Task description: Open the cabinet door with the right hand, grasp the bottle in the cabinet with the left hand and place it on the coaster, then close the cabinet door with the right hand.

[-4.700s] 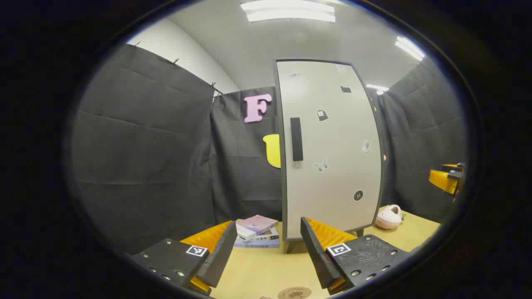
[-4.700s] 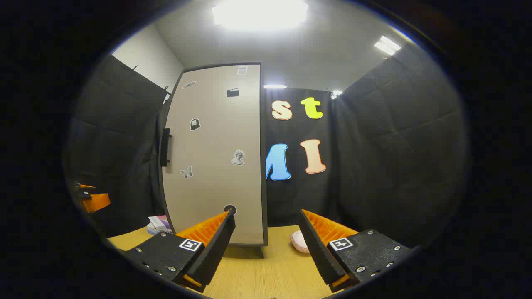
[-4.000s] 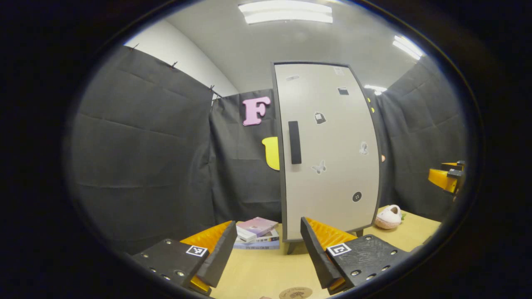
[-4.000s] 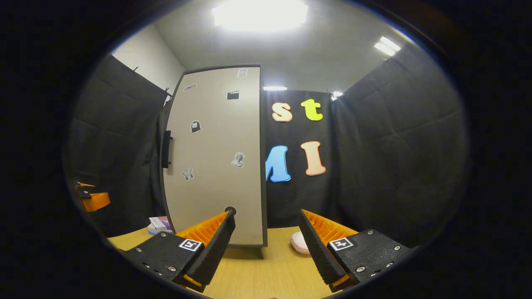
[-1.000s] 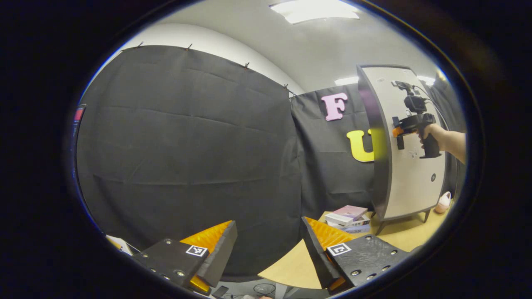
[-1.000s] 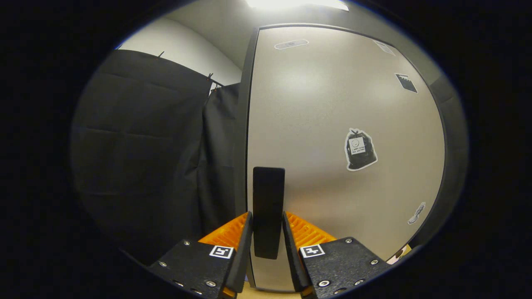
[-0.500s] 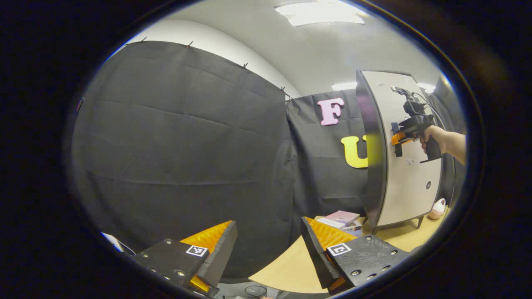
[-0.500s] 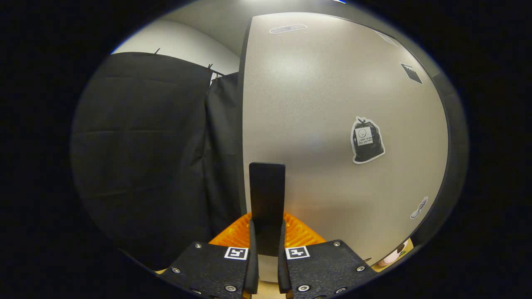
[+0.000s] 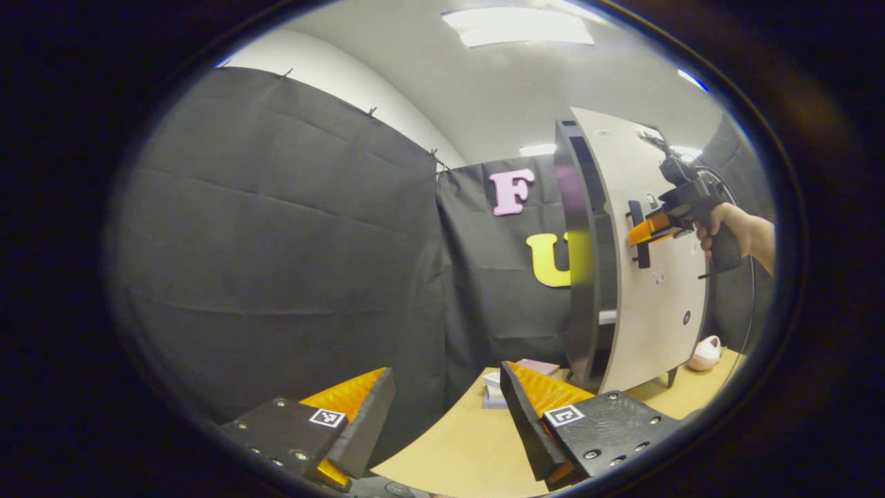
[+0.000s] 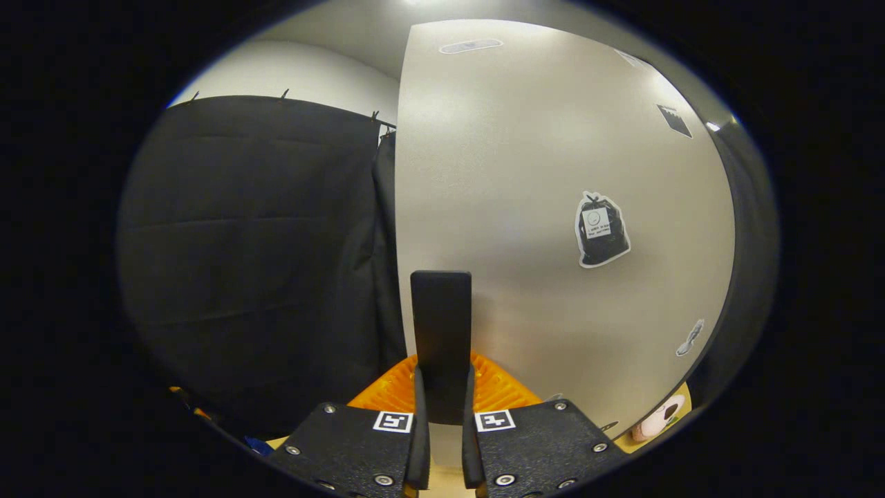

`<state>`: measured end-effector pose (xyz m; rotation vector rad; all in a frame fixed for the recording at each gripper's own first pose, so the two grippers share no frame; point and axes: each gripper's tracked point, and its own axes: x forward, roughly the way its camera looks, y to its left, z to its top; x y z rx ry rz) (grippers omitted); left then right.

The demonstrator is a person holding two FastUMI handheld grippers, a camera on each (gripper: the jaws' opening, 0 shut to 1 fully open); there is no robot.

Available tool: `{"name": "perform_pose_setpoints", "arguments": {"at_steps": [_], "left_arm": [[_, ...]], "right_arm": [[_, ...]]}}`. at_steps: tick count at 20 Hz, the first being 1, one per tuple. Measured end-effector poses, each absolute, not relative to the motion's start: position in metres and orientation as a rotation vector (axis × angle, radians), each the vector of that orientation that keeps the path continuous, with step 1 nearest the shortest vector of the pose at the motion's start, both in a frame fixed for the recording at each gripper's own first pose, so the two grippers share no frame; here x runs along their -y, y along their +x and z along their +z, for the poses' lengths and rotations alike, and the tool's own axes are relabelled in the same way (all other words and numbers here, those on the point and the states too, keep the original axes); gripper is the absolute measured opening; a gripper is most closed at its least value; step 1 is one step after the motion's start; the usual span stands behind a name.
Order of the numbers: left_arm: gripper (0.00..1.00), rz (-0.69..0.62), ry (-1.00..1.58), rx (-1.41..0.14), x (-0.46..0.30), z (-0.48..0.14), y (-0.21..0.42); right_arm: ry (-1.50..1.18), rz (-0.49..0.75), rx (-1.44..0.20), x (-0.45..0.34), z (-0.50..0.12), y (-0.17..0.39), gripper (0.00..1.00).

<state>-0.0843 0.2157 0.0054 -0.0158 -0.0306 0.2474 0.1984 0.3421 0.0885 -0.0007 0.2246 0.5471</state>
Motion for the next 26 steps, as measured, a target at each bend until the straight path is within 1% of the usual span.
{"name": "perform_pose_setpoints", "arguments": {"at_steps": [1, 4, 5, 6, 9, 10, 12, 13, 14, 15, 16, 17, 19, 20, 21, 22, 24, 25, 26], "left_arm": [[0.91, 0.234, -0.017, 0.032, -0.211, 0.008, -0.08], [0.91, 0.203, -0.004, 0.039, -0.196, 0.013, -0.07], [0.88, 0.195, -0.002, 0.042, -0.192, 0.015, -0.066], [0.88, 0.185, -0.002, 0.043, -0.186, 0.016, -0.064], [0.88, 0.158, -0.001, 0.047, -0.172, 0.022, -0.057], [0.91, 0.151, 0.004, 0.05, -0.168, 0.024, -0.056], [0.91, 0.139, 0.017, 0.055, -0.16, 0.029, -0.05], [0.88, 0.133, 0.024, 0.057, -0.155, 0.031, -0.049], [0.91, 0.129, 0.029, 0.06, -0.151, 0.032, -0.047], [0.91, 0.122, 0.031, 0.063, -0.146, 0.034, -0.044], [0.88, 0.115, 0.031, 0.066, -0.14, 0.035, -0.043], [0.88, 0.105, 0.029, 0.068, -0.134, 0.037, -0.041], [0.88, 0.087, 0.029, 0.073, -0.12, 0.039, -0.038], [0.91, 0.078, 0.029, 0.074, -0.111, 0.039, -0.037], [0.91, 0.068, 0.028, 0.075, -0.104, 0.04, -0.035], [0.88, 0.058, 0.027, 0.075, -0.096, 0.038, -0.033], [0.88, 0.037, 0.024, 0.074, -0.081, 0.038, -0.03], [0.91, 0.027, 0.023, 0.075, -0.073, 0.039, -0.028], [0.88, 0.018, 0.021, 0.078, -0.066, 0.041, -0.027]], "right_arm": [[0.001, 0.556, -0.224, -0.34, 0.088, 0.198, 0.19], [0.002, 0.582, -0.219, -0.336, 0.088, 0.194, 0.19], [0.006, 0.592, -0.221, -0.335, 0.088, 0.193, 0.19], [0.01, 0.601, -0.225, -0.334, 0.087, 0.192, 0.19], [0.016, 0.626, -0.232, -0.33, 0.086, 0.192, 0.19], [0.017, 0.633, -0.231, -0.328, 0.085, 0.193, 0.18], [0.016, 0.651, -0.224, -0.326, 0.084, 0.191, 0.19], [0.018, 0.661, -0.219, -0.324, 0.084, 0.19, 0.19], [0.019, 0.671, -0.218, -0.323, 0.083, 0.189, 0.19], [0.02, 0.682, -0.22, -0.321, 0.083, 0.189, 0.19], [0.018, 0.692, -0.222, -0.319, 0.082, 0.189, 0.19], [0.017, 0.7, -0.224, -0.317, 0.082, 0.19, 0.19], [0.017, 0.713, -0.23, -0.312, 0.082, 0.193, 0.19], [0.02, 0.716, -0.231, -0.31, 0.082, 0.193, 0.19], [0.021, 0.719, -0.232, -0.306, 0.082, 0.192, 0.18], [0.022, 0.72, -0.231, -0.302, 0.08, 0.19, 0.19], [0.025, 0.718, -0.229, -0.296, 0.079, 0.189, 0.19], [0.026, 0.718, -0.228, -0.293, 0.08, 0.188, 0.19], [0.026, 0.717, -0.227, -0.29, 0.08, 0.188, 0.19]]}}
